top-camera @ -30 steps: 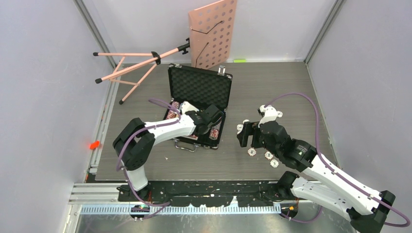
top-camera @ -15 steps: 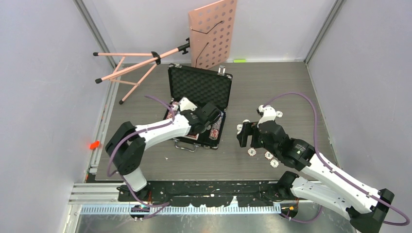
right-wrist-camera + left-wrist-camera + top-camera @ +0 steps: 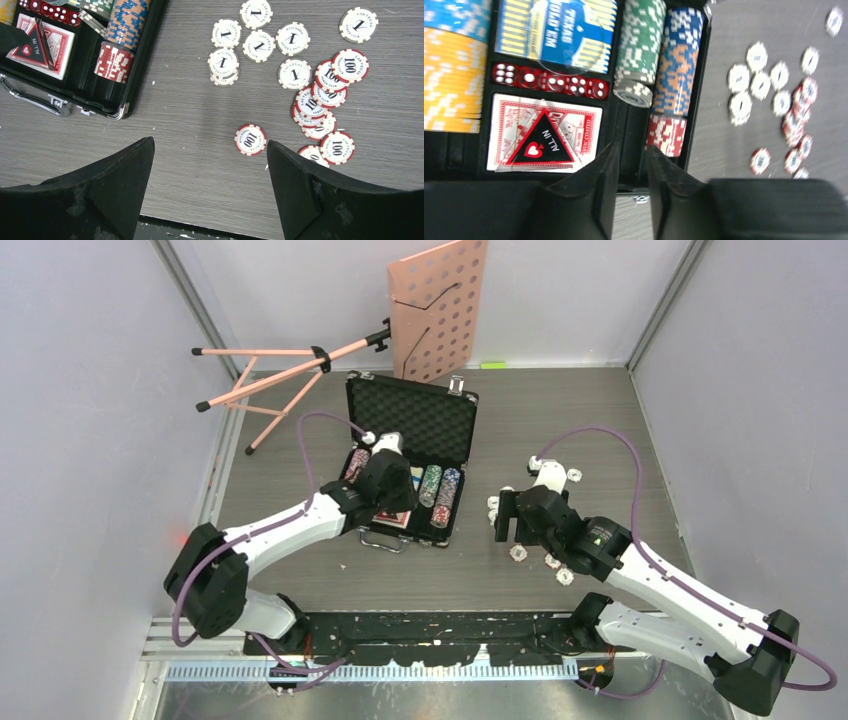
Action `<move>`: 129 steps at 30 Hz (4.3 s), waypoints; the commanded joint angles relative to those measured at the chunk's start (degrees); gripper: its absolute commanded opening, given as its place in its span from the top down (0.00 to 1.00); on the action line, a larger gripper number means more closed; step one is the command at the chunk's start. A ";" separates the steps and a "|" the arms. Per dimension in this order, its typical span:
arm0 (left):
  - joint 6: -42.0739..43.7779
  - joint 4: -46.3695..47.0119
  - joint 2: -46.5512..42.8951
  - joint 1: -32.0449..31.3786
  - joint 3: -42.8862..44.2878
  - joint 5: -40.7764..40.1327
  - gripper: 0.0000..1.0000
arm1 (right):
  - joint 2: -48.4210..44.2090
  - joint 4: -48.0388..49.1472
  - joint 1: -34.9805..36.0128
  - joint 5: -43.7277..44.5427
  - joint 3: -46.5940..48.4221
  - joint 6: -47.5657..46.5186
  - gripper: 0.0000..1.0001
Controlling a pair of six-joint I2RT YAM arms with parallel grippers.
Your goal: Pack up texas hold em set
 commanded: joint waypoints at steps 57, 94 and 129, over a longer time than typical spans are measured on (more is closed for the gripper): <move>20.29 0.15 -0.57 0.30 0.99 3.77 1.00 | 22.58 1.52 -5.44 -2.84 6.70 4.35 0.17; 24.96 4.80 -31.12 0.30 -16.09 -2.16 0.85 | 46.49 15.53 -16.10 -10.80 8.55 1.81 0.39; -1.05 10.11 -1.76 4.61 1.69 32.24 0.11 | 12.85 13.15 -14.37 -30.61 3.17 -7.16 0.75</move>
